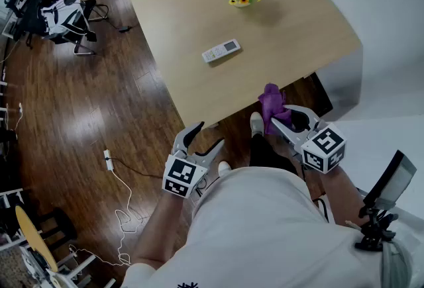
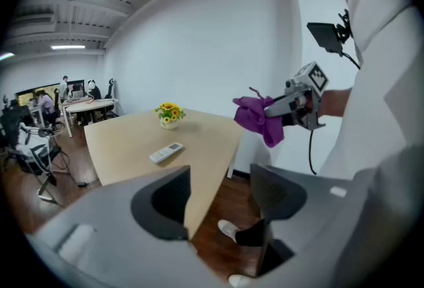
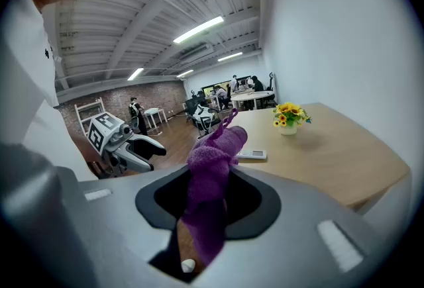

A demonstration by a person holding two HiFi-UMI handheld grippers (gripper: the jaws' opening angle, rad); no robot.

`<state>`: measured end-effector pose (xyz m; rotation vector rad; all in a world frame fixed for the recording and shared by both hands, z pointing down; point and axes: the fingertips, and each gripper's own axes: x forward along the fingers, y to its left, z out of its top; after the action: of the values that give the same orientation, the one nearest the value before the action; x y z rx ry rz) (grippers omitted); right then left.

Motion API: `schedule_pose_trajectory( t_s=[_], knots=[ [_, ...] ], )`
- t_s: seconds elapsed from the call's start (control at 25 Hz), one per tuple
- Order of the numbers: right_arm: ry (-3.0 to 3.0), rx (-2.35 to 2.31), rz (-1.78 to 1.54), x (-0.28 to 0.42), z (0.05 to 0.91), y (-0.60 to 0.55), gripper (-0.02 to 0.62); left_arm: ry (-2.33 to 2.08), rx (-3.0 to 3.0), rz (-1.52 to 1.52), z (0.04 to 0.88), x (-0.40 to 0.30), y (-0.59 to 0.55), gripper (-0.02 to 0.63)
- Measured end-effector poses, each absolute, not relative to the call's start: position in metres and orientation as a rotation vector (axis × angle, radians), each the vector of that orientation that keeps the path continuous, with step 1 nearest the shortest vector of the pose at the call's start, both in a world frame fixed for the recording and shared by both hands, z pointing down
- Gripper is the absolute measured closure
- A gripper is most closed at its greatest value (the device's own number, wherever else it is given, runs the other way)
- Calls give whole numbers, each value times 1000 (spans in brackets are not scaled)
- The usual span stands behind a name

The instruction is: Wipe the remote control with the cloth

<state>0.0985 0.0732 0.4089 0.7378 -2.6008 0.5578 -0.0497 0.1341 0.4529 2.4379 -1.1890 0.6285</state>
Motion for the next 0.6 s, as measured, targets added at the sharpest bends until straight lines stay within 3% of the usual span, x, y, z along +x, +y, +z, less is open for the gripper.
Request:
schedule_pose_trajectory(
  t_s=[0.24,0.6],
  knots=[
    [-2636,588,539,105,405,-9,470,-1272,2392,700,450,-44,48,302],
    [-2587,439,576,117,434,-86,469,-1247,2319,1009,503,-65,-53,235]
  ],
)
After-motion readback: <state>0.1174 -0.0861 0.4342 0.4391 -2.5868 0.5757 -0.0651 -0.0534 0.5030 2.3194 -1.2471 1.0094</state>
